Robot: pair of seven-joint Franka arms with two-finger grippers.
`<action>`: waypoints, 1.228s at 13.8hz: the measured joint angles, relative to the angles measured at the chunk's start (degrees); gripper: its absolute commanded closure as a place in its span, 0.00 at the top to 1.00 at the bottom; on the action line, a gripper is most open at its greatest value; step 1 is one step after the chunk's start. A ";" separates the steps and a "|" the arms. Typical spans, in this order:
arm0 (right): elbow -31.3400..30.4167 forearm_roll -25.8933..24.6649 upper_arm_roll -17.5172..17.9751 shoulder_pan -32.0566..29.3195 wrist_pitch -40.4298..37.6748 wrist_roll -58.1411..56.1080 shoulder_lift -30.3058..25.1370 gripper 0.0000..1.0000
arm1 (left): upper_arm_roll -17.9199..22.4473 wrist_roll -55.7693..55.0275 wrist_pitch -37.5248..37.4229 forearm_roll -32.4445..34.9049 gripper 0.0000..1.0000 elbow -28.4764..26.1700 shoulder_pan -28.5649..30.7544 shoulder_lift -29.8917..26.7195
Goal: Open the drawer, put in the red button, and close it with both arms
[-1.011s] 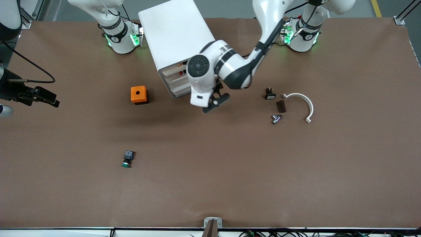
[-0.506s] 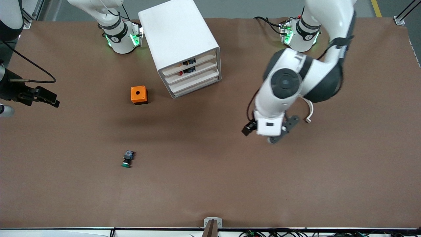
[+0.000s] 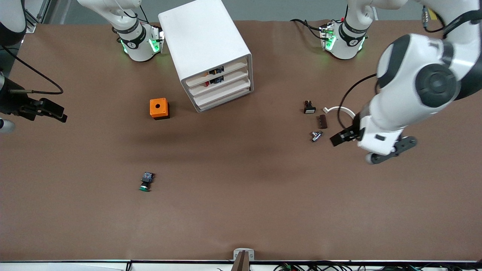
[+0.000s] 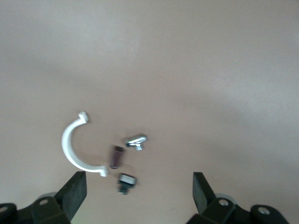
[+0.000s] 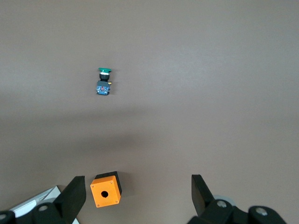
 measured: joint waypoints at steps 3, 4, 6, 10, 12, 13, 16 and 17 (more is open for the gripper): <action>0.00 -0.01 0.06 0.00 -0.92 0.00 -0.64 1.00 | -0.01 10.29 -3.78 1.50 1.00 -0.04 3.89 -3.79; -0.01 -0.01 0.07 0.00 -1.29 0.00 -0.79 1.00 | -0.01 13.62 -5.03 2.26 1.00 -0.04 4.55 -5.06; -0.02 -0.01 0.07 0.00 -1.52 0.00 -0.93 1.00 | -0.06 16.85 -7.50 2.71 1.00 -0.10 4.96 -7.65; -0.28 -0.01 0.01 0.00 -1.81 -0.01 -0.94 1.00 | -0.55 21.32 -8.47 2.73 1.00 -4.40 7.52 -13.76; -0.28 -0.03 -0.09 -0.06 -1.80 -0.01 -0.97 1.00 | -2.20 22.29 -7.71 2.73 1.00 -8.44 9.94 -17.31; -0.29 -0.04 -0.14 -0.11 -1.81 -0.02 -1.10 1.00 | -3.90 22.33 -7.12 2.73 1.00 -10.59 11.51 -19.04; -2.08 -0.05 -0.16 -0.17 -0.82 -0.03 -2.91 1.00 | -6.21 22.33 -6.05 2.73 1.00 -14.06 12.67 -21.73; -3.61 -0.05 -0.16 -0.17 0.35 -0.03 -4.02 1.00 | -6.23 22.33 -5.97 2.73 1.00 -14.38 12.71 -21.86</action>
